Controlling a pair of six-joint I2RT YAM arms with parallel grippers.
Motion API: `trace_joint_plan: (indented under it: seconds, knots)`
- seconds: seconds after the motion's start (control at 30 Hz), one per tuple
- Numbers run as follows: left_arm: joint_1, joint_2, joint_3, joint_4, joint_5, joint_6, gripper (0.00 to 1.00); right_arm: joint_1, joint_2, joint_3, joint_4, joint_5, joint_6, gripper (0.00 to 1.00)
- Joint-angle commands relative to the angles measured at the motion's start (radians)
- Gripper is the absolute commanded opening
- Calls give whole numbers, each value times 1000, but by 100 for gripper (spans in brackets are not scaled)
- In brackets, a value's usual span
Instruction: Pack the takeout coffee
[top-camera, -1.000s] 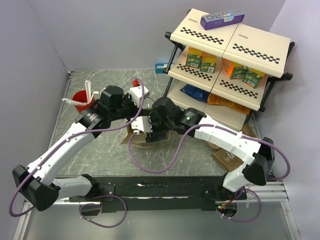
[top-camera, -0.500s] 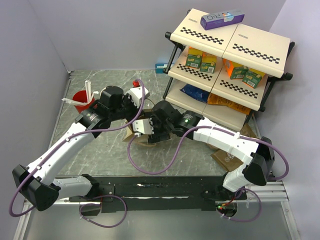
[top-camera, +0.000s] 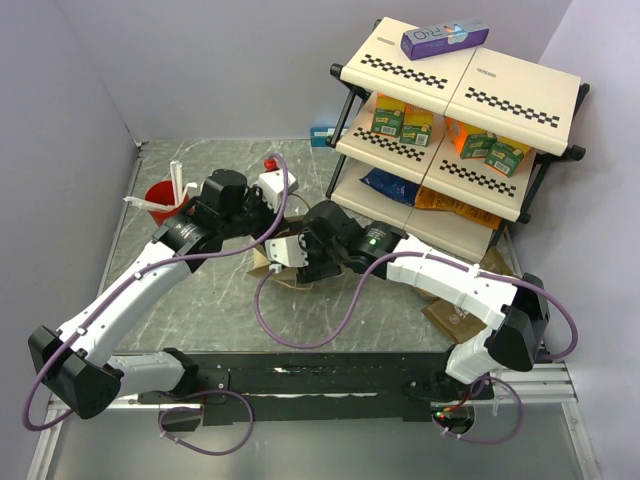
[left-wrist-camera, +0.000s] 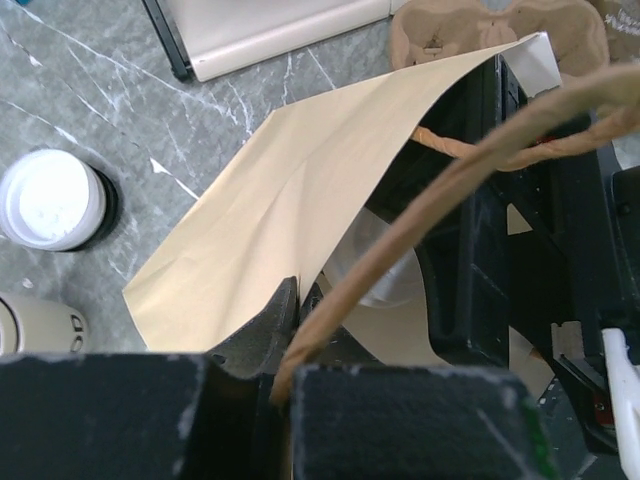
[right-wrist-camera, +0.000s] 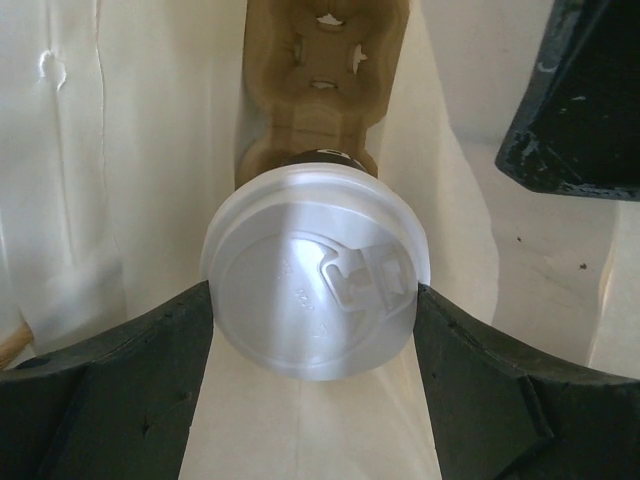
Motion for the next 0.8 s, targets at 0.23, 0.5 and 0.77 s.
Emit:
trace_joint_plan:
  seconds: [0.23, 0.5, 0.77]
  knots:
    - [41, -11, 7, 22, 63, -92, 1, -8, -44, -57, -29, 30, -19, 0]
    - [50, 2, 25, 39, 15, -9, 1, -8, -88, -101, -32, -34, -78, 0]
    - [59, 6, 42, 9, 153, 3, 1, -11, -35, -57, -25, -14, -70, 0]
